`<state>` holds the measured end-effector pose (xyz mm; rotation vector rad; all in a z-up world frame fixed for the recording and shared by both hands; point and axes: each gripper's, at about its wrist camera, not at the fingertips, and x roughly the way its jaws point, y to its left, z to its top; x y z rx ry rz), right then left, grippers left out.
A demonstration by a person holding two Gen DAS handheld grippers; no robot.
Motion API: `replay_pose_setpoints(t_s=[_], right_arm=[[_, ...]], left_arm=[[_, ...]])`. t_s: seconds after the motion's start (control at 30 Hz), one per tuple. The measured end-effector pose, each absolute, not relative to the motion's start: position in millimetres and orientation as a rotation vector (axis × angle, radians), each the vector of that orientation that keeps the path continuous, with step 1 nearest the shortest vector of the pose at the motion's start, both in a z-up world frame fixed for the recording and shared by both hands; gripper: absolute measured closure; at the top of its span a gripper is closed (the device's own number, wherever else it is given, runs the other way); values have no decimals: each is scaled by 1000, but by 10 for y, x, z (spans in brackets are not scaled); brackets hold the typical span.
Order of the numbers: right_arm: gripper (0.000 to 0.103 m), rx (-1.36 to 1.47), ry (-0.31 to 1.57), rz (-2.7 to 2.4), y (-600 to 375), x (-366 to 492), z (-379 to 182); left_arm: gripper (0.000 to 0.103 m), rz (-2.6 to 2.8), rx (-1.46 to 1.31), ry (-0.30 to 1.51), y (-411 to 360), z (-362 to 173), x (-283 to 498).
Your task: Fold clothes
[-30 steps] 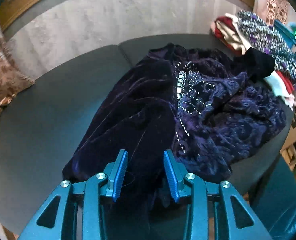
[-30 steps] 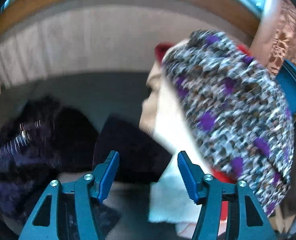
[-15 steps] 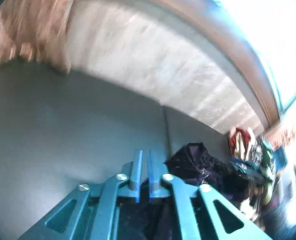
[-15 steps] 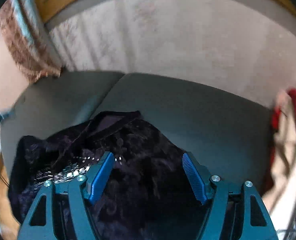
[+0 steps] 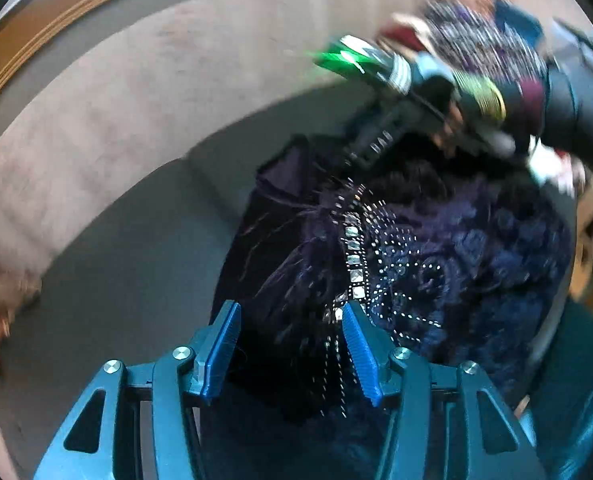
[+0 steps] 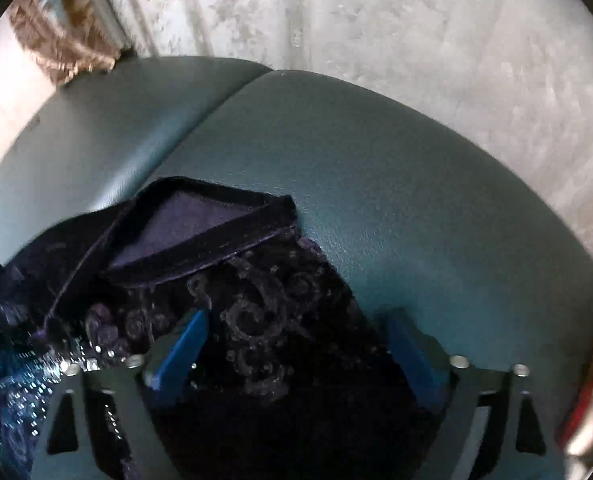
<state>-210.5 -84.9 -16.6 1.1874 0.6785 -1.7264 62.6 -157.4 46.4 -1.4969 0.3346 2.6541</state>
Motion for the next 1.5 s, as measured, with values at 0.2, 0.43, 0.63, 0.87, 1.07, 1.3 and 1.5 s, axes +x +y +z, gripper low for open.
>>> replay_pose_setpoints(t_s=[0.2,0.43,0.63,0.87,1.07,1.3,1.5], right_arm=[[0,1111,687,-1697,-815,-2041,-219],[93,1137,511,-1702,-603,-2315,30],[45,1236,496,-1641,-614,-2409,115],[18,1123,741,-1648,-818,-2251,184],[96,1037,820,-1680,-832,-1966,315],[96,807,637,-1960,-192,-1524,1241],[96,502,455,-2182,458,-975,2383]], left_arm=[[90,2540,-1640,409,-1712,88,251],[100,2879,-1392,-763,-3210,467,531],[94,2775,-1577,-842,-3467,91,497],[71,2677,-1631,-734,-3358,-64,330],[97,2772,-1665,-635,-3213,-23,323],[99,3120,-1199,-720,-2963,878,1085],[100,3365,-721,-500,-2374,2047,1697]])
